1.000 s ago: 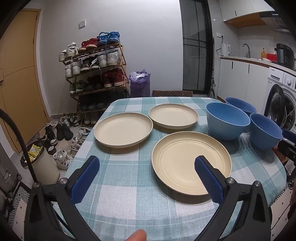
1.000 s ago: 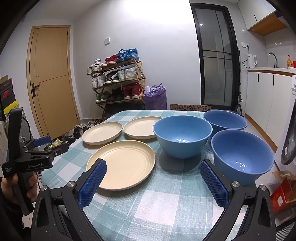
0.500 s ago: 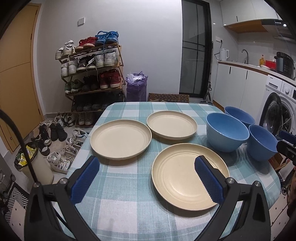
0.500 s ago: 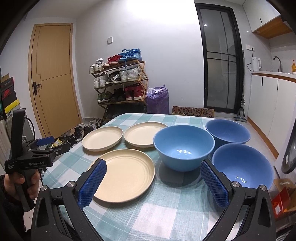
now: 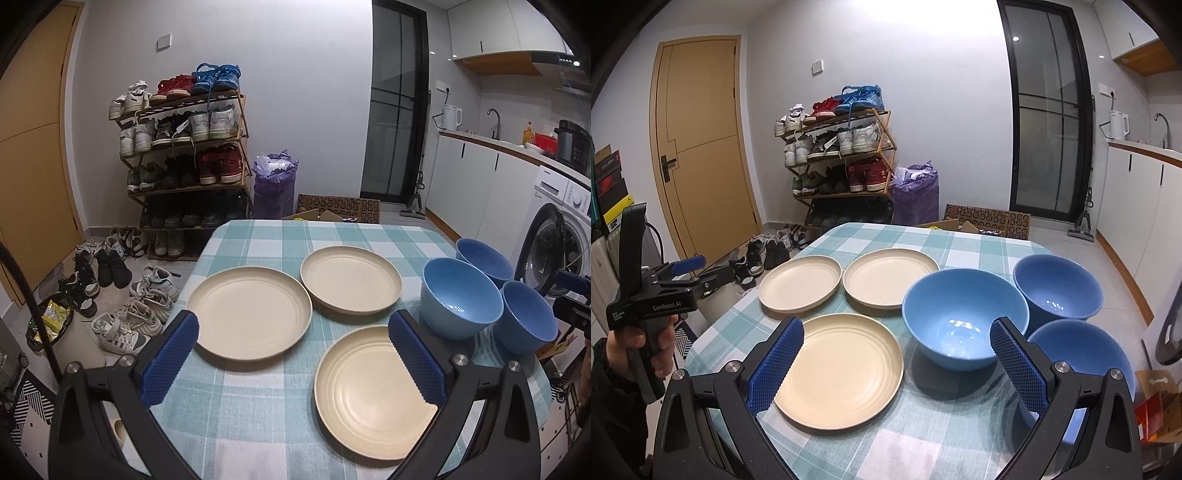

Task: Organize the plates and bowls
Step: 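Move both tools forward toward the nearest cream plate's rim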

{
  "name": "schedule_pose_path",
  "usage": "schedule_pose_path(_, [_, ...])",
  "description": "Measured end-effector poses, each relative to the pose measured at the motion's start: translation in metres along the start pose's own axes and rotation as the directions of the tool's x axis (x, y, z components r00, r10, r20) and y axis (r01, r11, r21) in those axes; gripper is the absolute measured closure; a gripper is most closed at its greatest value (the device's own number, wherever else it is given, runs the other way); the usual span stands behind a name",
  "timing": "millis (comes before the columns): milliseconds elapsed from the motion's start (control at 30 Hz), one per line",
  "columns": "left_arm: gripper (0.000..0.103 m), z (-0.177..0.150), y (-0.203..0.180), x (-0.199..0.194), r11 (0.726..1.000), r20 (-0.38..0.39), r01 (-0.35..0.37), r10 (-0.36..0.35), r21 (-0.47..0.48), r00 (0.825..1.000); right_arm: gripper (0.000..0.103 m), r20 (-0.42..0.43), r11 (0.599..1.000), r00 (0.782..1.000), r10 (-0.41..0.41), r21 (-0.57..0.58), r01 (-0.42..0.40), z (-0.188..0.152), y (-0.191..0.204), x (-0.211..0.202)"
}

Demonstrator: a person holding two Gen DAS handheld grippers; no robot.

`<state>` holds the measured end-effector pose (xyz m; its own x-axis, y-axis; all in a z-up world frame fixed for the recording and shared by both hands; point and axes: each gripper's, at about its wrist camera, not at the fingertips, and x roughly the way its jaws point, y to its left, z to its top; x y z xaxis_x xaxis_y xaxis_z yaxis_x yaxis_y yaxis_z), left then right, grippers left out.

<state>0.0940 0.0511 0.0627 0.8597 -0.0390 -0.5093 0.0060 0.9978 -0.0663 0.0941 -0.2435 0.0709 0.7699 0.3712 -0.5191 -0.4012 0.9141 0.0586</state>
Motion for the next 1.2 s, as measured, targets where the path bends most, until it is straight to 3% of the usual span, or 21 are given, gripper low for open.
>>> schedule_pose_path(333, [0.000,0.029,0.009,0.023,0.999,-0.012,0.010,-0.010,-0.032,1.000,0.000,-0.065,1.000,0.998,-0.014,-0.019,0.013,0.041,-0.005,0.023])
schedule_pose_path(800, [0.000,0.068,0.007,0.065,0.999,-0.002,-0.033,0.033,-0.022,0.999,0.000,-0.111,1.000,0.994,-0.021,-0.023,0.019,0.090,-0.012,0.060])
schedule_pose_path(1200, [0.000,0.086,0.007,0.115,0.999,-0.068,-0.037,0.035,-0.023,0.997,0.000,-0.188,0.999,0.982,-0.028,0.017,0.032,0.118,-0.024,0.112])
